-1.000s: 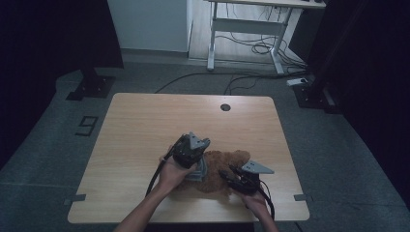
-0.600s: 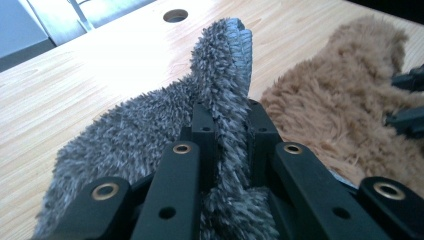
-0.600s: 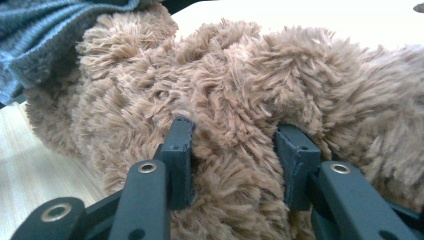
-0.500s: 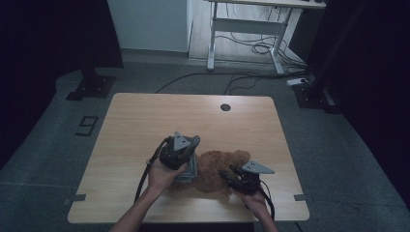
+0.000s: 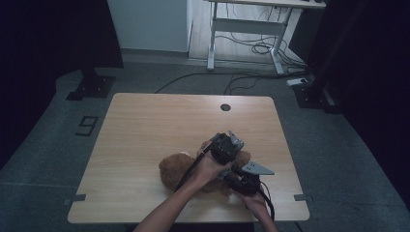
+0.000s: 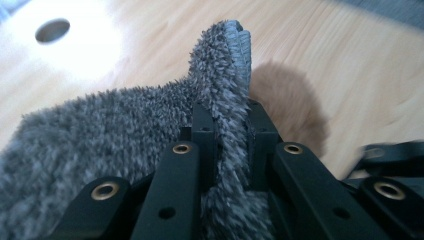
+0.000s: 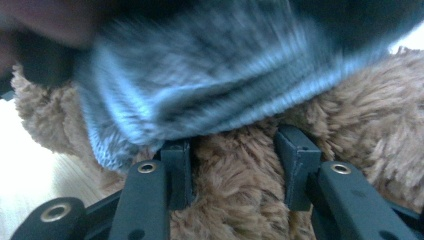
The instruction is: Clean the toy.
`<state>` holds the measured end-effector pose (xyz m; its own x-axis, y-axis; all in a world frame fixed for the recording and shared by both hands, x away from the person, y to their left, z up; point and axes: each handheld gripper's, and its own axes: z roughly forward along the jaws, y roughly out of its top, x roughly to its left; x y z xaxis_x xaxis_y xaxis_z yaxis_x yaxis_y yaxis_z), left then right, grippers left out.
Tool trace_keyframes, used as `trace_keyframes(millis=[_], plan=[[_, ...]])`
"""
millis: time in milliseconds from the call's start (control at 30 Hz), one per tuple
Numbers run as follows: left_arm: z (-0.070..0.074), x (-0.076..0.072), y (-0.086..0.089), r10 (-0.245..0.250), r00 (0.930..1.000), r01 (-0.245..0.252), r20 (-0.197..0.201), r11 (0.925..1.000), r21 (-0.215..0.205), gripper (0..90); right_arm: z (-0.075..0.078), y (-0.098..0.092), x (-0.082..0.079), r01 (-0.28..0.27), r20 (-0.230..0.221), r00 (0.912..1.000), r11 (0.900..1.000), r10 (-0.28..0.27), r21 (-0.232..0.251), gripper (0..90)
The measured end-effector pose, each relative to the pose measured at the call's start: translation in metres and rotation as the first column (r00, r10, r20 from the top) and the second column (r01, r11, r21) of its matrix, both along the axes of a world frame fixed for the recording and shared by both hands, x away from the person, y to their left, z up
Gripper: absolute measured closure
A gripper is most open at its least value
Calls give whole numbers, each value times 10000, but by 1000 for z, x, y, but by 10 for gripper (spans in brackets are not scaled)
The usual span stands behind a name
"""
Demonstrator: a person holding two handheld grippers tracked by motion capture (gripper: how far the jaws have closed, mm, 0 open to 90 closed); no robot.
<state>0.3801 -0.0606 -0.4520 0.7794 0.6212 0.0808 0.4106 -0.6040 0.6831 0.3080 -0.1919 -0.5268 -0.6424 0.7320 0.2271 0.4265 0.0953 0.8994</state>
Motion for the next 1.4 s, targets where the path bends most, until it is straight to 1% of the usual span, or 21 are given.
trace_keyframes(millis=[33, 167, 267, 333, 400, 467, 567, 633, 667, 733, 833, 900, 967, 1000, 1067, 1167, 1200, 1267, 1333, 1367, 1400], plan=[[1, 0, 3, 16, 10000, -16, 0, 10000, -85, 789, -1, 0, 1, -22, 8, 10000, 10000, 22, -16, 570], [6, -5, 20, 131, 9996, -135, 257, 9998, 156, 789, 0, 1, 0, -31, 65, 10000, 10000, 32, -56, 569], [8, -10, 45, 468, 9980, -470, 416, 9989, 52, 789, 1, 1, 0, -13, 100, 9999, 10000, 14, -88, 568], [9, -13, 65, 667, 9963, -673, 538, 9977, 86, 790, 1, 1, 0, 13, 87, 10000, 10000, -12, -75, 567], [8, -17, 83, 940, 9927, -953, 755, 9954, 137, 791, 1, 1, 0, 22, 57, 10000, 10000, -22, -48, 567], [10, -21, 97, 997, 9918, -996, 804, 9950, -48, 791, 1, 1, 0, 37, 29, 10000, 10000, -37, -12, 567], [18, -31, 116, 1144, 9879, -1107, 1048, 9930, -404, 791, 1, 2, 0, 74, 23, 10000, 10000, -74, -39, 567], [22, -36, 130, 1330, 9838, -1261, 1202, 9900, -636, 790, 1, 1, 0, 75, 6, 10000, 10000, -75, -7, 567], [23, -40, 140, 1523, 9798, -1427, 1297, 9865, -803, 790, 1, 1, 0, 85, 12, 10000, 10000, -85, 5, 567], [21, -43, 156, 1777, 9760, -1681, 1261, 9823, -830, 790, 1, 1, 0, 94, -36, 9999, 10000, -94, 29, 567], [10, -46, 176, 2058, 9742, -1984, 924, 9766, -834, 790, 0, 1, 1, 88, -62, 9999, 9999, -88, 97, 566], [3, -47, 188, 2162, 9745, -2083, 604, 9712, -1159, 790, 1, 1, 1, 61, -75, 10000, 9999, -61, 83, 563], [-1, -47, 195, 2327, 9713, -2242, 485, 9647, -1383, 789, 1, 1, 0, 53, -76, 10000, 10000, -53, 71, 557], [-3, -48, 198, 2346, 9713, -2265, 391, 9626, -1484, 789, 1, 1, 0, 40, -94, 9999, 10000, -40, 42, 548], [-6, -49, 200, 2349, 9715, -2267, 320, 9601, -1640, 789, 2, -1, -1, 19, -179, 9998, 9999, -17, 144, 516], [-9, -54, 198, 2236, 9734, -2128, 503, 9633, -1638, 791, 7, -4, -2, -89, -274, 9996, 9997, 95, 222, 447], [-9, -55, 198, 2220, 9736, -2104, 537, 9633, -1668, 791, 12, -6, -3, -157, -240, 9996, 9997, 161, 167, 435], [-10, -56, 200, 2215, 9737, -2097, 534, 9628, -1702, 791, 21, -9, -6, -129, 64, 9999, 9999, 129, -101, 425], [-11, -56, 202, 2177, 9751, -2065, 431, 9611, -1834, 791, 31, -12, -8, -12, 371, 9993, 9996, 23, -278, 410], [-12, -56, 203, 2152, 9758, -2041, 389, 9601, -1913, 791, 36, -14, -8, 4, 459, 9989, 9997, 8, -253, 396], [-12, -57, 203, 2143, 9759, -2029, 413, 9604, -1909, 791, 43, -17, -6, 84, 527, 9986, 9999, -77, -122, 383]])
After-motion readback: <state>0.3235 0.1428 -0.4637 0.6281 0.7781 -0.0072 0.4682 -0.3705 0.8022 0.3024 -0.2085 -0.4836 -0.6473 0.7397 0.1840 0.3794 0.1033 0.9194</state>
